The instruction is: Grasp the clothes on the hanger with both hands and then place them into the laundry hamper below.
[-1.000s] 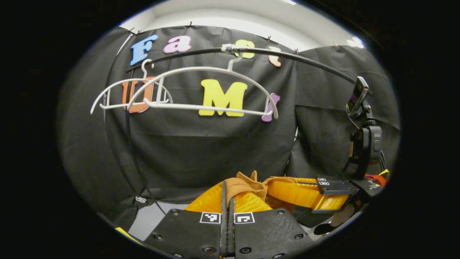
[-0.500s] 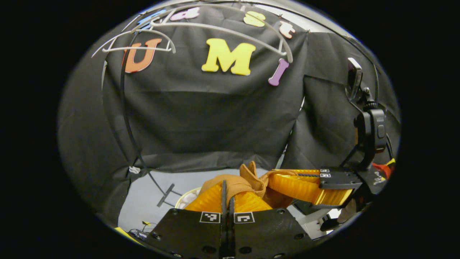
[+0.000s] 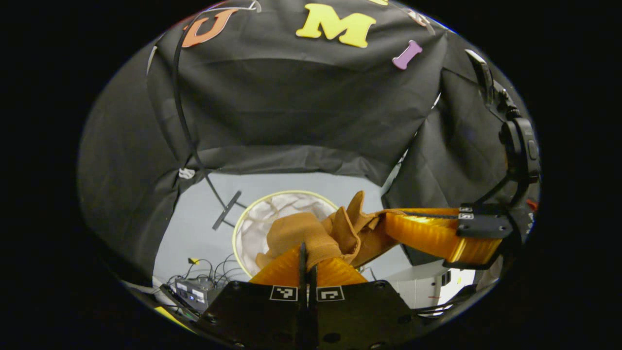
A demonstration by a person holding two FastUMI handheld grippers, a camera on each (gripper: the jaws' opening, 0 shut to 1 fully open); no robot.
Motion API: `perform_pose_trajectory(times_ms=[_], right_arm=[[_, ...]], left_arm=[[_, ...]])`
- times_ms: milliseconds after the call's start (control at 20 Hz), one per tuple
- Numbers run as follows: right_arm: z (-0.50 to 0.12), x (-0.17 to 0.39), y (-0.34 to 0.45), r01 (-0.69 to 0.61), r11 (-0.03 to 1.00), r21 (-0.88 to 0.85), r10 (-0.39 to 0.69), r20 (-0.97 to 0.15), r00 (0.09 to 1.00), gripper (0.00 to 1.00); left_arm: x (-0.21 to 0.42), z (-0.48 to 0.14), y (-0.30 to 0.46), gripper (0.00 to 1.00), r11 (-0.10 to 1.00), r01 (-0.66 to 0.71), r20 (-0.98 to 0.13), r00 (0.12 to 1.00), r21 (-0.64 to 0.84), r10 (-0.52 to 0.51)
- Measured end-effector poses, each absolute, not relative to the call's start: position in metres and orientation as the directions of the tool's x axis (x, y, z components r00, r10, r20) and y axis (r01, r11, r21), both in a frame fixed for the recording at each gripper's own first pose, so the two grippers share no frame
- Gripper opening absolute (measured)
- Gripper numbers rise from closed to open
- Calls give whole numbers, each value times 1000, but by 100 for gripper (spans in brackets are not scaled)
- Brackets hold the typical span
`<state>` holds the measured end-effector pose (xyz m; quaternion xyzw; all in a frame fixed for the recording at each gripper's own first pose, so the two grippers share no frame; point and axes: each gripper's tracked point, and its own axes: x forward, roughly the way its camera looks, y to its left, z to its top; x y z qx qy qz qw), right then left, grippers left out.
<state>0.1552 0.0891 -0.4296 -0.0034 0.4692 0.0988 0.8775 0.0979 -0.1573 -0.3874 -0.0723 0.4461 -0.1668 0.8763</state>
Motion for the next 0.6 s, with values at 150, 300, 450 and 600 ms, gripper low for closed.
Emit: perform_pose_trajectory(times_ms=[150, 300, 450, 600], right_arm=[[-425, 161, 86, -175, 982, 68, 154, -824, 545, 4], [-427, 164, 80, -154, 986, 62, 136, -831, 539, 7], [-434, 161, 69, -122, 992, 36, 97, -838, 537, 60], [-435, 156, 69, -118, 992, 38, 96, -839, 535, 75]], left_arm=[[92, -396, -159, 1, 924, 232, -764, 521, -303, -381], [103, -383, -163, 33, 914, 277, -734, 545, -298, -405], [112, -365, -151, 97, 933, 294, -736, 581, -207, -346], [114, -362, -154, 97, 931, 296, -734, 580, -214, -353]])
